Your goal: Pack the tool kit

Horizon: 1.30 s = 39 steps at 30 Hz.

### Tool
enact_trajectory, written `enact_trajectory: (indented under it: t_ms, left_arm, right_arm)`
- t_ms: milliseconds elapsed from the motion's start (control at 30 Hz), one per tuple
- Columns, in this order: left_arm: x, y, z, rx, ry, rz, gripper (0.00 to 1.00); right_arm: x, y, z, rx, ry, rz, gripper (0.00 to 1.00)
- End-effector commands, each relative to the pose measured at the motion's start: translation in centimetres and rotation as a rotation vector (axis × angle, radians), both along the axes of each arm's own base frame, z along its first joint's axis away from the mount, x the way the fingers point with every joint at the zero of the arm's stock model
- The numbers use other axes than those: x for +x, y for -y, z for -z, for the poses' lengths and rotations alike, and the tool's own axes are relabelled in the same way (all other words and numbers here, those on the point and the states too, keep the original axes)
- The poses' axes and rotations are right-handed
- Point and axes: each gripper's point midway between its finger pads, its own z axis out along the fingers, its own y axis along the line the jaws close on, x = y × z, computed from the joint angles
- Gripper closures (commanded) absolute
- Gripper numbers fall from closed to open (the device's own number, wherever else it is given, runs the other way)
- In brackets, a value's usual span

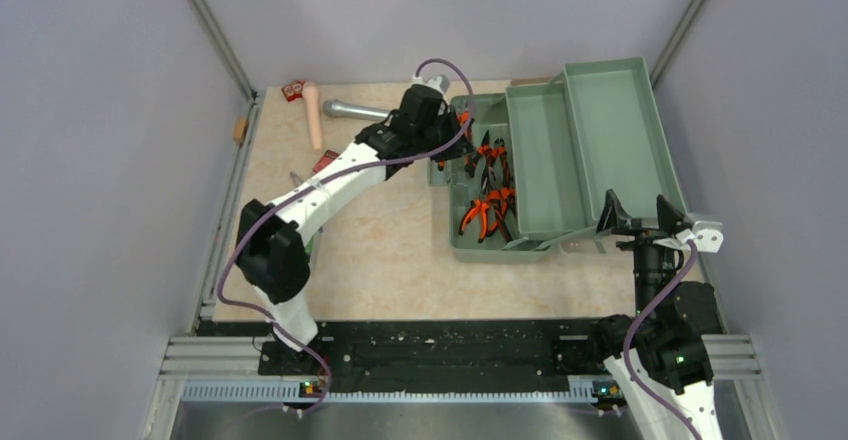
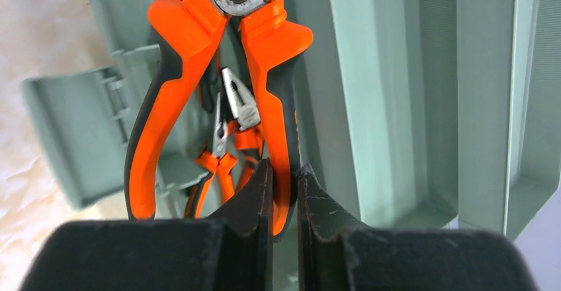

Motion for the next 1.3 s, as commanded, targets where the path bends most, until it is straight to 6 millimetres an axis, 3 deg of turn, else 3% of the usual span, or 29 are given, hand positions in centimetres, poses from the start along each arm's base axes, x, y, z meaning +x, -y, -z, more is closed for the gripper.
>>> enact_trajectory:
  t_ms: [0,200,467,567,733,833,967,1267]
  left_arm:
    - [2.6,3.9,-4.1,-0.132,0.115,0.038,1.0]
    - [5.6,5.9,-2.7,-0.136,0.133,0.023,0.97]
    - [7.3,8.4,-1.4,-0.169,0.129,0.067,0.84]
    - [7.6,8.6,-1.1,-0.177,0.127,0.064,0.71]
    - [7.3,8.1,-1.6,-0.163,0.14,0.063,0.36]
    - [7.1,6.9,-2.4,-0.139,0.168,0.041,0.3]
    - [6.6,3.8,-3.8,-0.095,0.216,-0.015,0.27]
    - [4.9,-7.2,-1.6,0.064,0.187,-0.214,0.25]
  right_arm:
    - [-0.2,-0.2,-0.8,0.0,0.033,-0.013,0.08]
    - [-0.2,-0.2,-0.7,0.0,0.032,-0.011,0.08]
    - [-0.1,-0.2,-0.8,0.0,0.031,-0.011,0.08]
    - [-0.1,-0.2,-0.7,-0.001,0.03,-0.011,0.08]
    - [-0.2,-0.2,-0.7,-0.001,0.032,-0.011,0.08]
    - [-0.2,-0.2,-0.7,0.0,0.031,-0.01,0.08]
    - [-0.2,-0.2,-0.8,0.0,0.033,-0.011,0.08]
    - [-0.2,-0.1,-0.8,0.001,0.034,-0.009,0.08]
